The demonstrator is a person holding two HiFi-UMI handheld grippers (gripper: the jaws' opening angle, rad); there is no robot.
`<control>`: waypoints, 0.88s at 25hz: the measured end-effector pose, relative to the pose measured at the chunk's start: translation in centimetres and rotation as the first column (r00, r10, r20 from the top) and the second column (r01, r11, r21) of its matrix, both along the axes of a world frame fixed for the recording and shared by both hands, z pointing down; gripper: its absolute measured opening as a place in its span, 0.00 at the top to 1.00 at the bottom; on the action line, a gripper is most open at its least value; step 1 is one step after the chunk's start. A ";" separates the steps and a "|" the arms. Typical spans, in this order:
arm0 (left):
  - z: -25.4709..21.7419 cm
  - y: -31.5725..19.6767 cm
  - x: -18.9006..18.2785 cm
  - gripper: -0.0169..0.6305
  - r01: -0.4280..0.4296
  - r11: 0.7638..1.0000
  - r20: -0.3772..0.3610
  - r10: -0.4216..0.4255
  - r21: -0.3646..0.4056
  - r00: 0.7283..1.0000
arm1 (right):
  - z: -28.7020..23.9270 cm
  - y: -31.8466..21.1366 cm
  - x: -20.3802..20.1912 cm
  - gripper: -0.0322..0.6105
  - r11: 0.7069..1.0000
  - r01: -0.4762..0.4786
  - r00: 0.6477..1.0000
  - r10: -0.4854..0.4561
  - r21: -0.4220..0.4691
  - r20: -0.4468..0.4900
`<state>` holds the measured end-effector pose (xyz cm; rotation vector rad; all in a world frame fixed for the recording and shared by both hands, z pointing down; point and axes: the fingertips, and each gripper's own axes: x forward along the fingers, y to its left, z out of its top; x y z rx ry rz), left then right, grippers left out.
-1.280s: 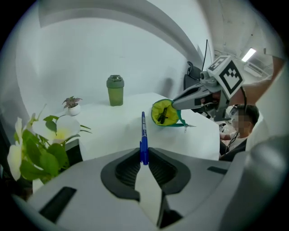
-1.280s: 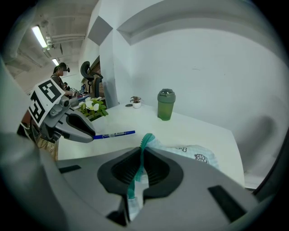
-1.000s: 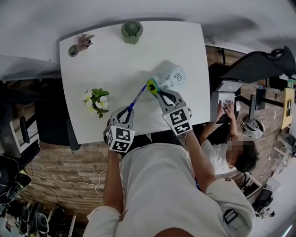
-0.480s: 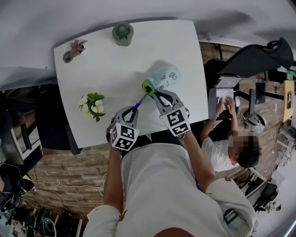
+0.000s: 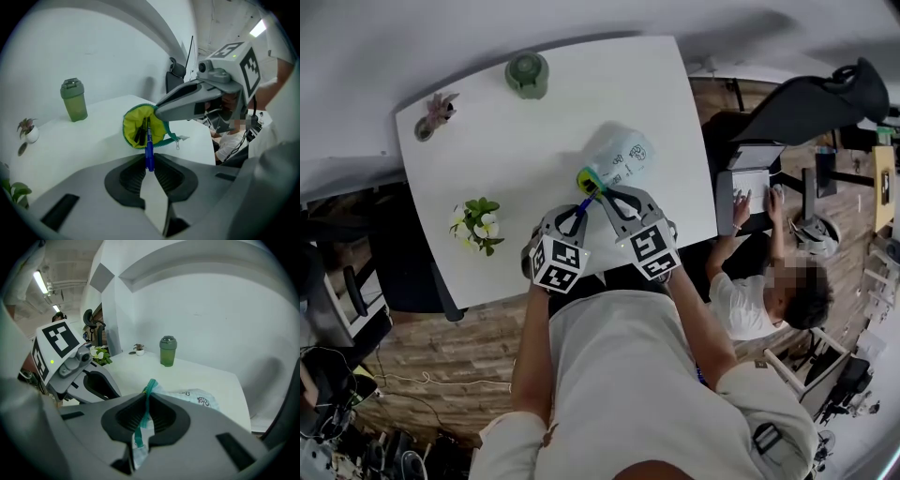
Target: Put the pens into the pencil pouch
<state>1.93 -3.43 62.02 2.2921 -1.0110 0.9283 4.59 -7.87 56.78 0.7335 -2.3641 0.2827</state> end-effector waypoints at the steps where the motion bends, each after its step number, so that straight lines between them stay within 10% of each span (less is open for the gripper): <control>1: 0.0 -0.3 0.3 0.90 0.000 1.000 -0.005 0.000 0.001 1.000 | 0.0 0.0 0.1 0.91 1.000 0.000 1.000 0.000 -0.001 0.002; 22: 1.8 -5.1 4.0 0.89 0.091 0.996 -0.168 -0.088 0.012 0.982 | 1.4 0.3 1.0 0.91 0.998 0.008 0.999 -0.005 -0.057 0.048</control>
